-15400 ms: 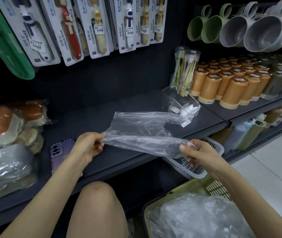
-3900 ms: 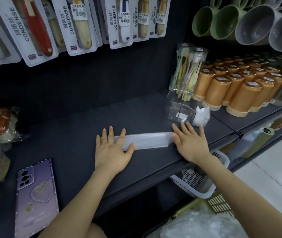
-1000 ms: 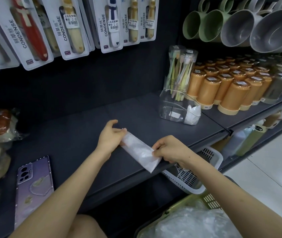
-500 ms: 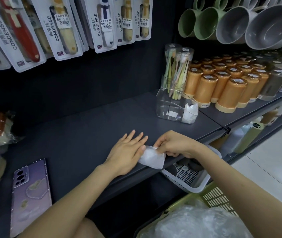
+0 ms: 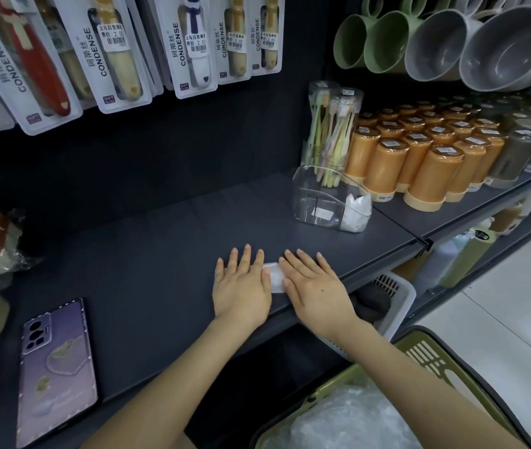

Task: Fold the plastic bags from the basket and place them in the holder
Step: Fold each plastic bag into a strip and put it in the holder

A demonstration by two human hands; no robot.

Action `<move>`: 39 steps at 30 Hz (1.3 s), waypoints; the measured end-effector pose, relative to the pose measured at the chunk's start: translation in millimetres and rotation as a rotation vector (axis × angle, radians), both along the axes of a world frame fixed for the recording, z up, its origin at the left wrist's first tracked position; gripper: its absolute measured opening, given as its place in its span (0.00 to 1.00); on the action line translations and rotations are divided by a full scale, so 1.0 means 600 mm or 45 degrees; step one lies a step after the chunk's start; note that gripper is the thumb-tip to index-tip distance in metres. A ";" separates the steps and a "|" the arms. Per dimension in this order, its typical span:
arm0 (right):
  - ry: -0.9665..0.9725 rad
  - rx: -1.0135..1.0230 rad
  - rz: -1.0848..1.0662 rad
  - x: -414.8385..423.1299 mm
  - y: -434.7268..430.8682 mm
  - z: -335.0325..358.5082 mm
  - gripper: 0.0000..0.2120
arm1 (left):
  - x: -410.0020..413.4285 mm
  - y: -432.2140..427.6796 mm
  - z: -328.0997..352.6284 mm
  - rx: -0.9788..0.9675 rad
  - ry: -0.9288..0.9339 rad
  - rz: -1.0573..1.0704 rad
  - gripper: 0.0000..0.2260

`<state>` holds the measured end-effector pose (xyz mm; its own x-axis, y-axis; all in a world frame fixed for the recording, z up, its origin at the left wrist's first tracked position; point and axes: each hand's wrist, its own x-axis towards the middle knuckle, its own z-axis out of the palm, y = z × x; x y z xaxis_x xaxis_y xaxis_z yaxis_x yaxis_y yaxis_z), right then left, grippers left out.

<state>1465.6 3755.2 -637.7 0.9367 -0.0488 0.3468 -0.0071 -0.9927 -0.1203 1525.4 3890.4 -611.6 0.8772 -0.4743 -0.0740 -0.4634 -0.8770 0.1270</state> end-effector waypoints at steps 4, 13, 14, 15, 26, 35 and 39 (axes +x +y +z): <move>0.110 -0.040 0.008 -0.002 0.000 0.006 0.33 | 0.035 0.041 0.002 0.072 -0.035 -0.110 0.23; 0.209 0.052 0.026 -0.007 0.004 0.018 0.38 | 0.082 0.074 0.031 0.127 -0.060 -0.151 0.24; 0.212 0.045 0.009 -0.007 0.005 0.018 0.36 | 0.076 0.064 0.036 0.079 -0.116 -0.160 0.24; 0.202 0.030 -0.005 -0.008 0.006 0.017 0.35 | 0.068 0.052 0.041 0.019 -0.160 -0.189 0.24; 0.368 0.041 0.019 -0.016 -0.009 0.027 0.45 | 0.058 0.040 -0.001 -0.028 0.059 -0.420 0.23; 0.039 0.325 -0.599 -0.026 -0.005 0.039 0.29 | 0.054 0.037 -0.004 0.034 -0.001 -0.402 0.24; -0.061 0.338 -0.703 -0.018 0.022 0.044 0.11 | 0.050 0.036 -0.001 -0.004 0.024 -0.366 0.24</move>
<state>1454.7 3768.2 -611.2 0.7321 -0.6129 0.2973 -0.5004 -0.7800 -0.3758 1555.5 3912.2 -612.0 0.7050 -0.7039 -0.0874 -0.6907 -0.7093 0.1407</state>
